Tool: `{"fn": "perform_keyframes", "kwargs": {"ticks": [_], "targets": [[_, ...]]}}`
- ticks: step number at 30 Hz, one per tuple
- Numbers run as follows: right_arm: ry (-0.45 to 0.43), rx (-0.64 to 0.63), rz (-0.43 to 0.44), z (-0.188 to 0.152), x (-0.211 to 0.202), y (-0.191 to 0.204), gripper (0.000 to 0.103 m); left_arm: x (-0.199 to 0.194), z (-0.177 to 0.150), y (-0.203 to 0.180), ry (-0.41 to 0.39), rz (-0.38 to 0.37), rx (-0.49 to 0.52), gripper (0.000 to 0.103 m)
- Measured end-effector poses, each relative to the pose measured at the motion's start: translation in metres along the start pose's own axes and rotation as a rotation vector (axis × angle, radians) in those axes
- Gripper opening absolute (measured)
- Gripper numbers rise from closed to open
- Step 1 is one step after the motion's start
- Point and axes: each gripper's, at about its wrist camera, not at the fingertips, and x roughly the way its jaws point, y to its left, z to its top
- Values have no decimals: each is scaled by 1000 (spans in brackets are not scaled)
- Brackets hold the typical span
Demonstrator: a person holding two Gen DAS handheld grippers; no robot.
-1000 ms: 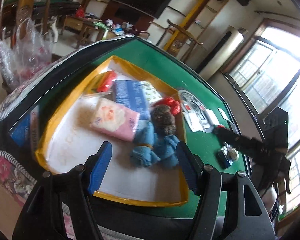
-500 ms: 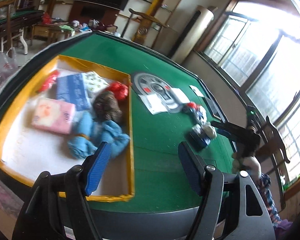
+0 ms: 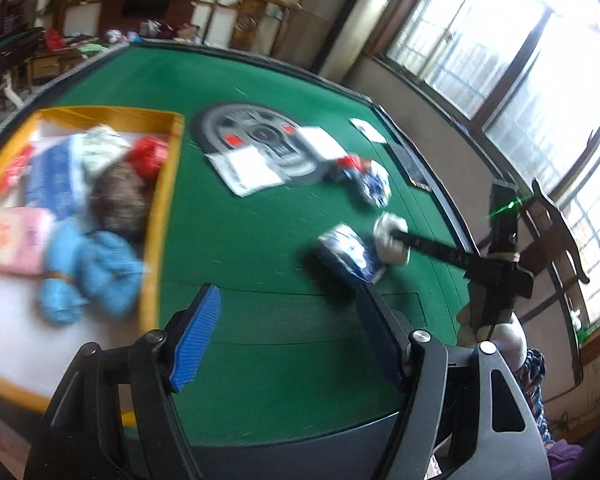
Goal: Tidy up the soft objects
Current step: 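Grasp blue-and-white tissue pack with left gripper while right gripper reaches white cloth bundle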
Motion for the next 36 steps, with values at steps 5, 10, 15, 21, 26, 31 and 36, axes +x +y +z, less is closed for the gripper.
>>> {"fn": "perform_keyframes", "kwargs": {"ticks": [5,10,15,21,26,31,36], "targets": [[-138,114,-41,1,-20,-36,56,48,5,-33,74,-28,41,70],[-147,173,-18,4,-22,-54,58,90,14,-45,113,-46,-4,70],[-136,182,5,5,-20,-57,60,120,16,-62,125,5,5,70],[-140,223,27,4,-21,-65,62,138,14,-89,100,52,147,67],[-150,234,68,5,-24,-67,62,138,11,-95,112,8,204,49],[-164,189,114,5,-25,-54,72,113,9,-85,93,-44,166,49],[-137,92,92,4,-16,-32,72,75,12,-68,39,-98,112,49]]}}
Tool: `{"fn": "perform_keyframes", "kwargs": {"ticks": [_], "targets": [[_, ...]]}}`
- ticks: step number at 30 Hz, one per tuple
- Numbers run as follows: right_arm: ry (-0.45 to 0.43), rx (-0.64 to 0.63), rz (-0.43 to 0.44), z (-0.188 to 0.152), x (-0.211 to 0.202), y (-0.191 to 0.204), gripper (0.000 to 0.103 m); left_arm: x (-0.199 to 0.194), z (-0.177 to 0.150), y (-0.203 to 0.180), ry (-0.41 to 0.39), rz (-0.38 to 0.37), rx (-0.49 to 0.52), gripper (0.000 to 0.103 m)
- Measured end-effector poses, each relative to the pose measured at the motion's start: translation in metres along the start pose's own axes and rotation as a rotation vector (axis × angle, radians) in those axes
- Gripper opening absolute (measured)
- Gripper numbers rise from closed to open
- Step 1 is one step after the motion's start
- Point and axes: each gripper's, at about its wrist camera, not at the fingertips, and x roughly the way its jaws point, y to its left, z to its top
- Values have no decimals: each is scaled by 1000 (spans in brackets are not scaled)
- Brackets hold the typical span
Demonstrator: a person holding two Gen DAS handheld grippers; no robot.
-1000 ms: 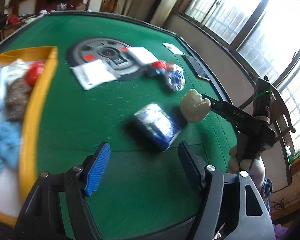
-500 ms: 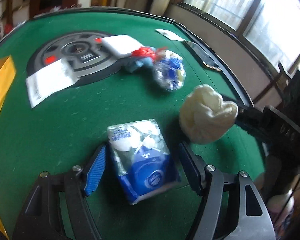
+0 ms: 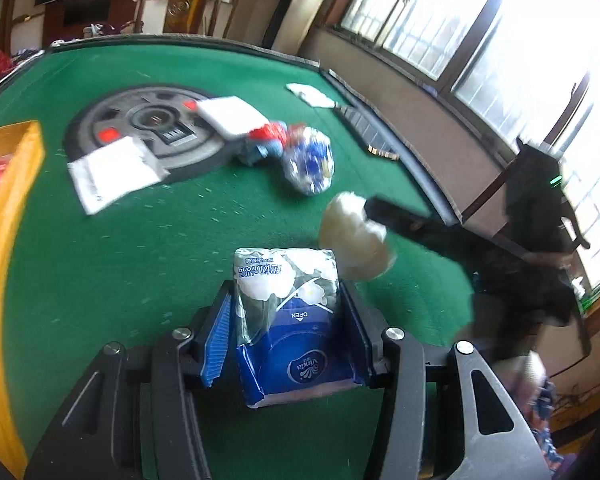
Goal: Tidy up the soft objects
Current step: 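Grasp blue-and-white tissue pack with left gripper while right gripper reaches white cloth bundle, then place tissue pack in yellow box with left gripper while right gripper grasps white bundle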
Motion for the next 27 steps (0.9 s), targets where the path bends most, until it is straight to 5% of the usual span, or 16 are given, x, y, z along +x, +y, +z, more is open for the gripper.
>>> {"fn": "perform_keyframes", "kwargs": {"ticks": [6,14,20,27], "targets": [[13,-5,-35,-3,5,-1,72,-62,-4,45,-88,8,-83,49],[25,-14,-78,-7,7,4,72,-142,-27,122,-208,159,-193,49],[109,-64,-88,-15,26,34,72,-167,-51,179,-166,395,-280,50],[161,-114,-131,-19,43,62,72,-154,-63,219,-43,575,-318,51]]}}
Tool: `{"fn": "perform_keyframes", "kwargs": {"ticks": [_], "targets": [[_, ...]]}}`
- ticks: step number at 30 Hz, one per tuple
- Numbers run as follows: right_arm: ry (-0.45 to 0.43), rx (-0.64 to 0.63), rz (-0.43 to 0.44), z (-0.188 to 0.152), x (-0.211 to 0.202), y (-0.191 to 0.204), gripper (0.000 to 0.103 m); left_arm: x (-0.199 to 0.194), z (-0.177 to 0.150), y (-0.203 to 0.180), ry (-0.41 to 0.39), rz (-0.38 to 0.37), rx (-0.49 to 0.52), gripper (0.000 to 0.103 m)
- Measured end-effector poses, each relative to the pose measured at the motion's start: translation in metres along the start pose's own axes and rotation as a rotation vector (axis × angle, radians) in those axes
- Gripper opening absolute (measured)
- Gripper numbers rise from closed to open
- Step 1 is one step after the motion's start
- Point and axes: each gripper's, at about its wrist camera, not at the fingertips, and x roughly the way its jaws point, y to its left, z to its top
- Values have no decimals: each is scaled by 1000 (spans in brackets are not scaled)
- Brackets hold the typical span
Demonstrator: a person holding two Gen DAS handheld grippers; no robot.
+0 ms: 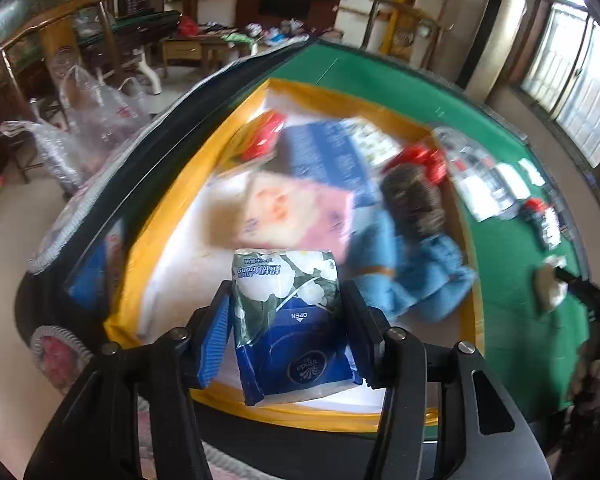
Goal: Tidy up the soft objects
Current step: 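Place tissue pack in yellow box with left gripper while right gripper grasps white bundle, then lower the white cloth bundle into the yellow box and open the right gripper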
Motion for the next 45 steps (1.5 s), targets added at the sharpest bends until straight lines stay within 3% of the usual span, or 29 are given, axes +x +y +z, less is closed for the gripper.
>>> {"fn": "perform_keyframes", "kwargs": {"ticks": [2,6,8,9,11,14,20,27,33,36,42,45], "targets": [[8,-18,-41,0,3,6,72,7,-2,0,23,37,28,52],[35,-68,-112,-1,12,17,70,-4,-4,4,-16,-19,3,52],[45,-90,-139,-4,15,19,49,-15,-3,8,-59,-42,-17,54],[45,-95,-144,-6,15,19,48,-22,-2,12,-84,-56,-33,54],[36,-80,-112,-6,8,18,40,-32,-2,22,-125,-80,-76,57],[-1,-59,-35,-4,-9,26,40,-39,0,36,-159,-108,-145,57],[-15,-203,155,-1,-37,105,41,-32,-1,48,-156,-131,-217,57],[148,-375,339,-18,-2,211,41,-16,-12,48,-109,-156,-229,57],[348,-522,368,-52,49,281,41,-22,-15,53,-144,-187,-230,57],[417,-557,327,-63,72,298,41,-22,-17,59,-145,-202,-240,57],[369,-605,167,-50,97,310,41,-19,-19,67,-145,-225,-258,57],[348,-581,127,-35,109,306,41,-17,-19,70,-142,-233,-263,57]]}}
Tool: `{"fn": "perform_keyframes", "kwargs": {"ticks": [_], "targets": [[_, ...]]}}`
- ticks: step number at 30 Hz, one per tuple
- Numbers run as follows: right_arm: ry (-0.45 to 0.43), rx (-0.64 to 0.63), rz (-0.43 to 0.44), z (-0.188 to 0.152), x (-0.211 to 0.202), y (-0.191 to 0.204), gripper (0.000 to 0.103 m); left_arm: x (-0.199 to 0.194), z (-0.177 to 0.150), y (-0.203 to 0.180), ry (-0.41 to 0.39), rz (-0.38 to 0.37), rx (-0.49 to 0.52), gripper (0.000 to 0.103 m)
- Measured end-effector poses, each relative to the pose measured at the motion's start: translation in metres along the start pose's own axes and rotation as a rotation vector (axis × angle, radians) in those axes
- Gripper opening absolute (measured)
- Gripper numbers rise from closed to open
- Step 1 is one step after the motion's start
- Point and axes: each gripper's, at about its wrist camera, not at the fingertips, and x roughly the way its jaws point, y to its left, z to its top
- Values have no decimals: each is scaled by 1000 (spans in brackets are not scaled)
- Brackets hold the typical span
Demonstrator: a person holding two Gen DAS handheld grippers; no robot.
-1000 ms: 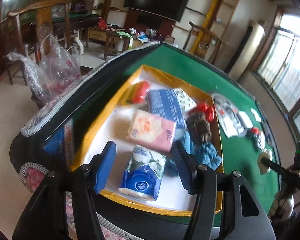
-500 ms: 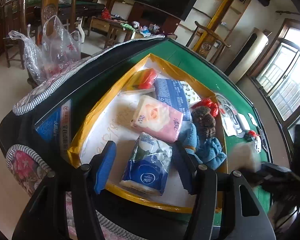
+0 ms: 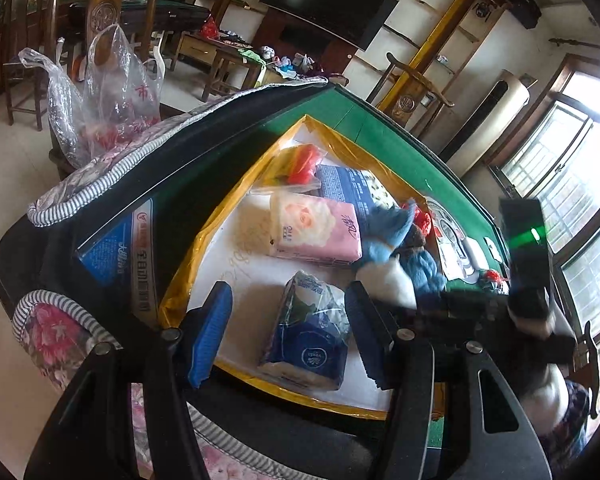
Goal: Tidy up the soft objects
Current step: 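Lower the white cloth bundle into the yellow box and open the right gripper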
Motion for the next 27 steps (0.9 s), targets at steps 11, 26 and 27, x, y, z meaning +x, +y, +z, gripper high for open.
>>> {"fn": "perform_keyframes", "kwargs": {"ticks": [11,26,27], "targets": [[-13,34,-29,15,1,-7,41,2,-2,-3,13,-15,2,57],[-183,19,140,-23,-73,-15,62,1,-7,-33,58,-6,78,60],[-203,40,137,-25,-78,-23,63,3,-7,-39,70,-31,88,60]]}}
